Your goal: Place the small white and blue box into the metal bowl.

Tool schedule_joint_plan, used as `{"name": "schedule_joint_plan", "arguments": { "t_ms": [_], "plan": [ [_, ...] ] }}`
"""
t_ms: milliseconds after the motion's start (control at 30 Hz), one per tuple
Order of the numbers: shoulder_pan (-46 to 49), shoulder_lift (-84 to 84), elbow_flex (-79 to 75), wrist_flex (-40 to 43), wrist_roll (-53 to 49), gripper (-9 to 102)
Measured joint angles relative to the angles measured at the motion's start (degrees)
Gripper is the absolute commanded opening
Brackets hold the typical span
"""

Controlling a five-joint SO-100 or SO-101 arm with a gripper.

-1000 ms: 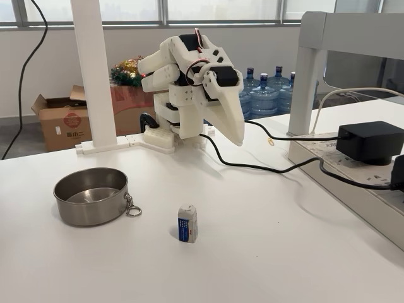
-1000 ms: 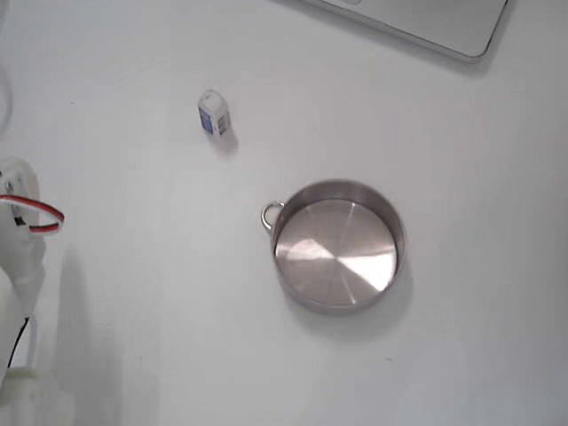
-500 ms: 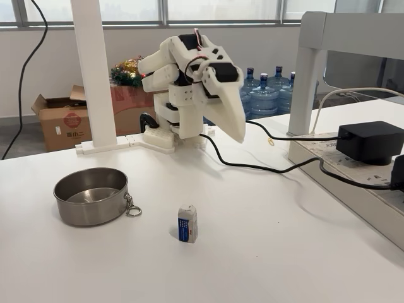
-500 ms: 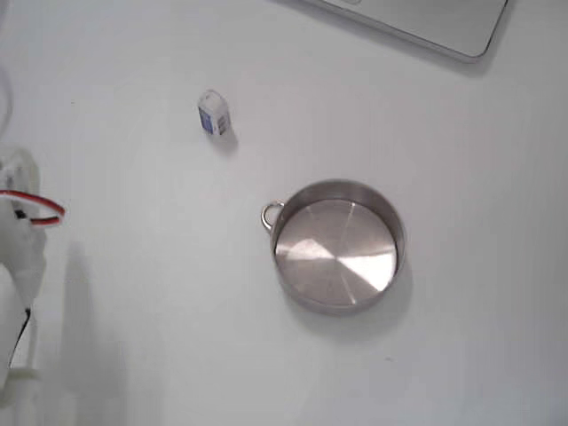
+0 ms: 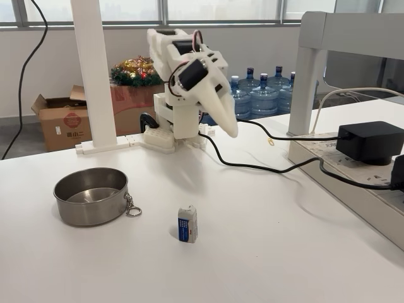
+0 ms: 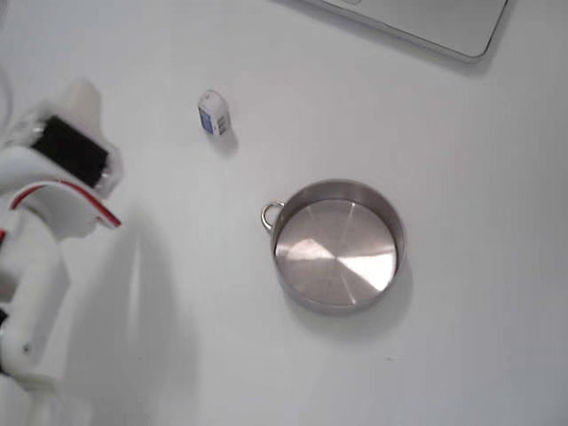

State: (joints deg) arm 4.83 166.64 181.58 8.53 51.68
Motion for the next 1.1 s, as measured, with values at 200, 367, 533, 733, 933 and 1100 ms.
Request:
{"name": "schedule_joint_plan", "arguments": {
  "t_ms": [200,367,533,733,933,1100],
  "plan": [
    [6.0,-25.6,-0.4,-25.0,17.0,-5],
    [10.5,-43.2,-0.5,-41.2,28.0,-5],
    [11.0,-55.5,-0.6,-53.3,30.7,-5],
    [11.5,-61.9,-1.9,-59.0,31.4,-5],
    [11.5,-62.1,-2.5,-59.2,31.4,-5],
    [11.5,-62.2,-2.5,-59.2,31.4,-5]
  ]
}}
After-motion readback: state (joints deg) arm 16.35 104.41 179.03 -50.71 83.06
